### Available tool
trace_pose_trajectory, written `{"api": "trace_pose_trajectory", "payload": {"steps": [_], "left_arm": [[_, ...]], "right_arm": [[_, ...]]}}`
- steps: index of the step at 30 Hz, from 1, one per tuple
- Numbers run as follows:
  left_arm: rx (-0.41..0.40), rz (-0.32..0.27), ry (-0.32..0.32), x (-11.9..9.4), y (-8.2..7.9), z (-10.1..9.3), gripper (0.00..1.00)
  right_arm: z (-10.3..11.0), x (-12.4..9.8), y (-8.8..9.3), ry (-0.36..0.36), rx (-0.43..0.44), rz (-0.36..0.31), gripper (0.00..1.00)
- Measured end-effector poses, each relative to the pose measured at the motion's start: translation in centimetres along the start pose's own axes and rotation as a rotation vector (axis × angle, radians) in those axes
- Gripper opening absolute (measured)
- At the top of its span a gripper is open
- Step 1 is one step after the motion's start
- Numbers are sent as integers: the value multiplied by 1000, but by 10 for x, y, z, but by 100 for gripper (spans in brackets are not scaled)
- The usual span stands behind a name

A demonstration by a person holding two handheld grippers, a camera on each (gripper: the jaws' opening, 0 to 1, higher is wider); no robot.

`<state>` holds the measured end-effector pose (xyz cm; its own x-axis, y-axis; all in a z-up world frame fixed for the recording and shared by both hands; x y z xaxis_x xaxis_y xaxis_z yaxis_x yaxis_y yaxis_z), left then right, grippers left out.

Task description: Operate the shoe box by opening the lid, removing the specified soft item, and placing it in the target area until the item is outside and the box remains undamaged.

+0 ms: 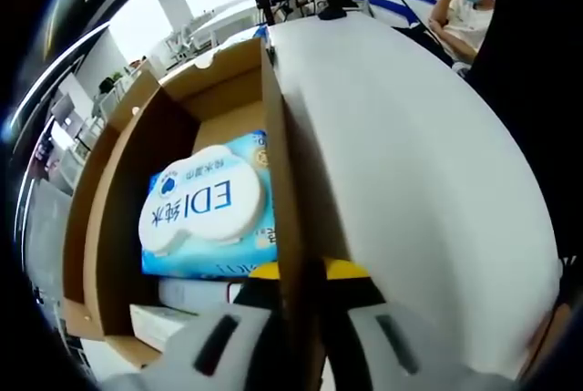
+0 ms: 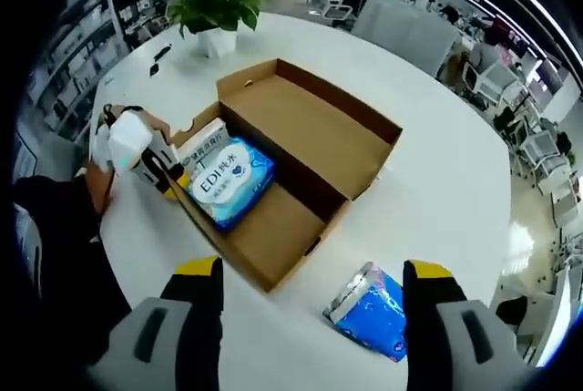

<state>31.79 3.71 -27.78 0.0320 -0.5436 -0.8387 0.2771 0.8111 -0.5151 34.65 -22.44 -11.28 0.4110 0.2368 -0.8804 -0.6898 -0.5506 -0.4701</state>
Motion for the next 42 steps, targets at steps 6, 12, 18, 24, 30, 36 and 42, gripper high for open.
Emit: {"api": "trace_pose_trajectory", "payload": {"steps": [6,12,18,24,30,36,42], "left_arm": [[-2,0,-2,0,0,-1,8],[-1,-1,-2,-2,-1,-2,8],[3,0,-3,-3,-1,-4,8],[4,-1,-3,-3,-2,-5,8],[5,-5,-3,-4,-2,-7,8],[10,-8,2,-4,-2,-9,9],[13,-11,4,-4,-2,-9,9]], "right_arm": [[3,-1,-6,-28,60,-29,83],[21,-8,-18,-49,72,-58,82],[37,-4,-31,-51,66,-42,82],[47,6,-40,-75,107,-41,83],[61,15,-53,-127,146,-55,83],[72,21,-73,-173,141,-105,79],[80,22,-85,-238,180,-137,75]]}}
Point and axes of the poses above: the point that each gripper's makers call its tool centre point, and the gripper's own axes: x roughly forward along the fingers, z roughly to its left, y roughly out of its underside, the point moved 6 cm from there along -x, roughly backward along the fingers
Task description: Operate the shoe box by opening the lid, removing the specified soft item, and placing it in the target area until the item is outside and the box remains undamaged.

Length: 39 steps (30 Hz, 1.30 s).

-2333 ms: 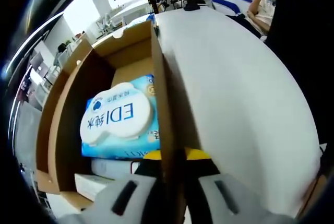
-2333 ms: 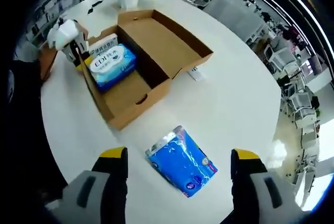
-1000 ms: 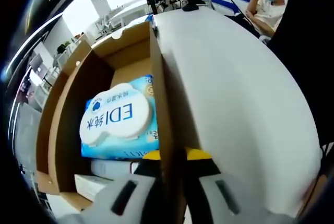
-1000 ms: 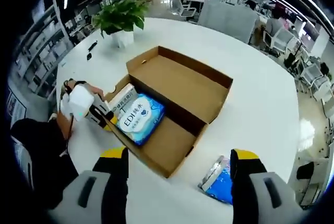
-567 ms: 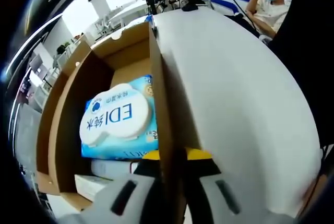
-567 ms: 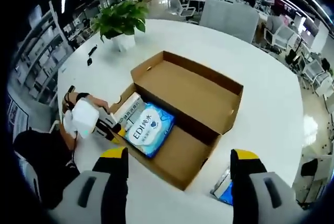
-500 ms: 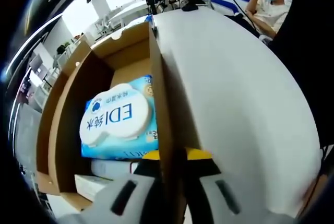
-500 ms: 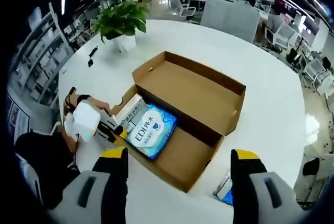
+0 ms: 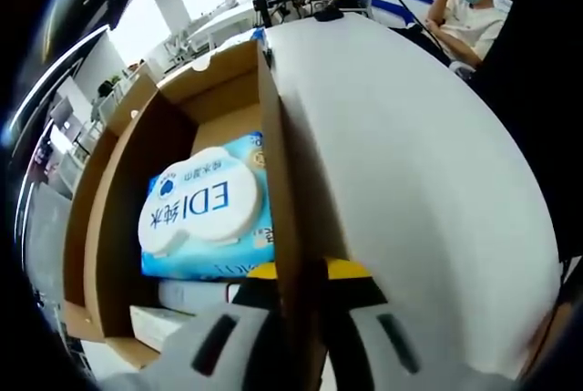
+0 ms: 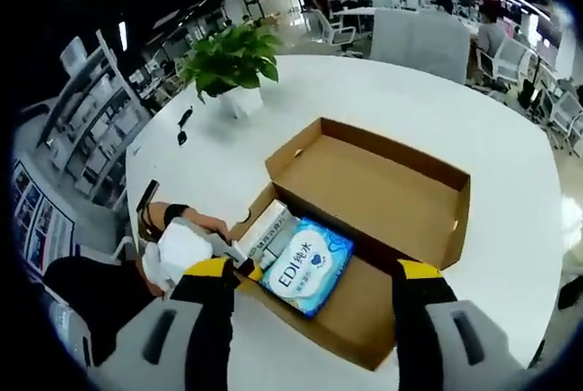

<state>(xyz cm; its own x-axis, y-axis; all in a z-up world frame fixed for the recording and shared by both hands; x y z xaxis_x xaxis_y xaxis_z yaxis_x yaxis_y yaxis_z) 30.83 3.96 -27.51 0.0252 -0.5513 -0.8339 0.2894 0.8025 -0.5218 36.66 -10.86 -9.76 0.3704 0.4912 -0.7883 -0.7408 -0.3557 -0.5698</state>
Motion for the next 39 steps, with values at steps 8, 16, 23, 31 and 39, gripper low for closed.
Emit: {"api": "trace_pose_trajectory", "payload": {"steps": [8,16,23,31,39], "left_arm": [[-1,-1,1,1,0,1,9],[2,-3,3,1,1,3,10],[4,-5,3,1,1,4,10],[5,-5,3,1,2,5,10],[6,-8,2,1,2,6,10]], "right_arm": [[10,3,9,-1,22,57,88],[17,21,11,8,61,103,89],[19,40,9,17,92,137,91],[22,63,17,29,92,197,91],[28,79,22,25,87,235,92]]}}
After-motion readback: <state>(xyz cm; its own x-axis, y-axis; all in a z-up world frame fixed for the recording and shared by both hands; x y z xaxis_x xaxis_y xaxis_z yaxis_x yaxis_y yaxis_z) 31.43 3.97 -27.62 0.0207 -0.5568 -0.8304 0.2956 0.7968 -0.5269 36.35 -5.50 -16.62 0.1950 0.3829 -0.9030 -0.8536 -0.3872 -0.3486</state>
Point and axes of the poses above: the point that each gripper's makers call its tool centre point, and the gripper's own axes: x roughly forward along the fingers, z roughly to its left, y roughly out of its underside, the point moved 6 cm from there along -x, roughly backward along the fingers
